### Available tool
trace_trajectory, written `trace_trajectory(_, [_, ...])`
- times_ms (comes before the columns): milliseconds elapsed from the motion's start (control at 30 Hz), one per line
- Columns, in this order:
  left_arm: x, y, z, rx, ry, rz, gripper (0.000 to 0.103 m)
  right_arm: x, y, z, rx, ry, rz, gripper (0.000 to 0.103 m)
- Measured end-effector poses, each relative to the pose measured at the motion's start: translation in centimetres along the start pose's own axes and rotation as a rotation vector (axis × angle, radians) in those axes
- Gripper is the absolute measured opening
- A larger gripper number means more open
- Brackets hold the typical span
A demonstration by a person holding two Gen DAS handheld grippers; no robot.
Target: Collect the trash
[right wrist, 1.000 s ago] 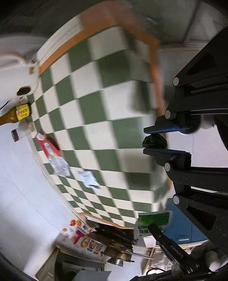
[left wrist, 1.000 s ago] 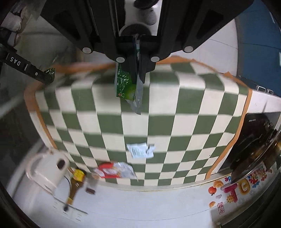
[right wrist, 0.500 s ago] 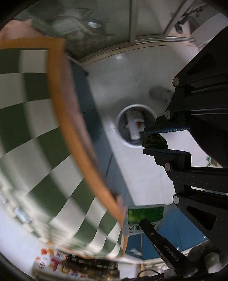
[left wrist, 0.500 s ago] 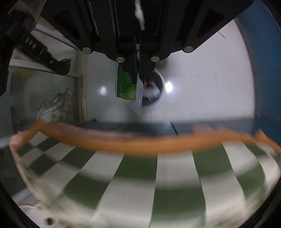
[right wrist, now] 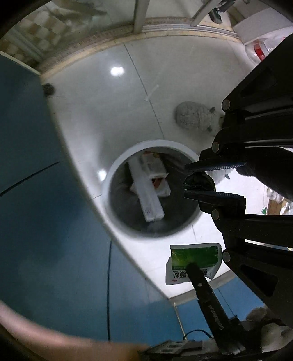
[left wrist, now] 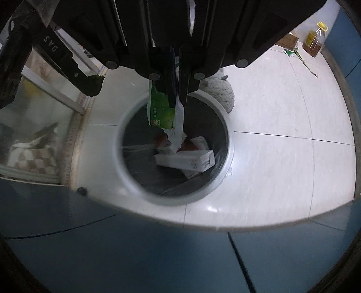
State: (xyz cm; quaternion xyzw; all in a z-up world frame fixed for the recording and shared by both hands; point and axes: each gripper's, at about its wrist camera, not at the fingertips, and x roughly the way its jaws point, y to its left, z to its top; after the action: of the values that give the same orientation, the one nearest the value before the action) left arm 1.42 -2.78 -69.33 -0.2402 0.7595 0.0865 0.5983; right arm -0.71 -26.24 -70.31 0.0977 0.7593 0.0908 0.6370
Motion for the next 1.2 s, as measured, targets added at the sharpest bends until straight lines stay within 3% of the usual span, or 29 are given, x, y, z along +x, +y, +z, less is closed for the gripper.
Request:
trace_trajectory(200, [3.0,1.1,0.4,-0.021,0.018,0.024,0.001,5.2,0.2,0.9,-0.047,0.03,-0.041,0.017])
trace_trajectory(500, [2.4,2.3,0.3,-0.016,0.001,0.045,0.014,6.5,1.2,1.1,-0.077,0.067,-0.057,0.019])
trace_trajectory(533, [2.2,2.6,0.2,-0.021,-0.004,0.046,0.024,6.5,1.3,1.1,-0.082,0.078,-0.062,0.02])
trace_trajectory(567, [1.8,2.9,0.0,-0.023,-0.013,0.053,0.048,6.4,1.4,1.1,-0.084,0.082,-0.074,0.023])
trace_trajectory(600, [1.7,3.1,-0.1,-0.024,-0.022,0.063,0.063,6.2,1.5,1.0,-0.086,0.08,-0.083,0.032])
trace_trajectory(633, [1.1,3.4,-0.3,-0.022,-0.045,0.093,0.089,6.0,1.5,0.9,-0.088,0.077,-0.086,0.043])
trace_trajectory(667, [0.7,3.7,-0.5,-0.019,-0.063,0.106,0.094,5.7,1.6,0.8,-0.095,0.072,-0.096,0.049])
trace_trajectory(733, [-0.1,4.1,-0.9,-0.014,-0.081,0.121,0.095,5.0,1.9,0.6,-0.112,0.057,-0.124,0.066])
trace_trajectory(867, [-1.5,4.3,-1.8,-0.002,-0.099,0.138,0.102,3.3,2.3,0.1,-0.129,0.024,-0.171,0.081])
trace_trajectory(933, [-2.5,4.1,-2.4,0.014,-0.121,0.166,0.102,2.5,2.6,-0.2,-0.141,0.009,-0.197,0.103])
trace_trajectory(1200, [-7.9,3.5,-4.9,0.034,-0.203,0.215,0.102,-3.2,4.2,-1.7,-0.173,-0.054,-0.255,0.103])
